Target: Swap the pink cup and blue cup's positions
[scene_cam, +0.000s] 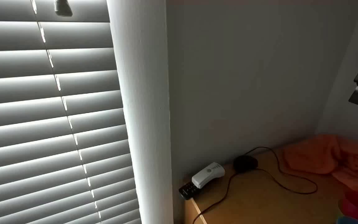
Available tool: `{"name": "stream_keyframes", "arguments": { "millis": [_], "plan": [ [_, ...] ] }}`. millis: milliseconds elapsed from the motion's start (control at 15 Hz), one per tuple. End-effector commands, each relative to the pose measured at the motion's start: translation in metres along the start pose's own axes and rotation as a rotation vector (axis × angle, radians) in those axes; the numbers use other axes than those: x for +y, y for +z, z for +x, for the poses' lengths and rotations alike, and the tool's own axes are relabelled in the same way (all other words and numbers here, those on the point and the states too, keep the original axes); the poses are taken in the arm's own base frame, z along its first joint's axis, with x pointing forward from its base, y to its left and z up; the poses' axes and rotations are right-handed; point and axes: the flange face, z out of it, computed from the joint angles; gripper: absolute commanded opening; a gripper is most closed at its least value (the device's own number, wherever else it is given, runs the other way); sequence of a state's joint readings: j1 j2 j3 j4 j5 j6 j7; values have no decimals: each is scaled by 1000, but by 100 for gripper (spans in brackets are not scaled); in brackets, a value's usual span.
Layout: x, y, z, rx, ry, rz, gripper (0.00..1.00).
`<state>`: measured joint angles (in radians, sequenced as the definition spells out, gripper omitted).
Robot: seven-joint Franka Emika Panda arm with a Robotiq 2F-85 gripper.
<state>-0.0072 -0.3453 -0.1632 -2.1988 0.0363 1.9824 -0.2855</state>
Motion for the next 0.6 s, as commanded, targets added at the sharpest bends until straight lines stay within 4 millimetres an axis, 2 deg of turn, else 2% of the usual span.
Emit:
{"name": "stream_keyframes", "arguments": {
  "millis": [0,333,400,533],
  "plan": [
    [0,0,0,-1,0,0,100],
    [0,0,0,-1,0,0,100],
    [0,3,-1,-13,-13,9,100],
    [-5,26,-5,-75,-3,27,100]
  ]
}}
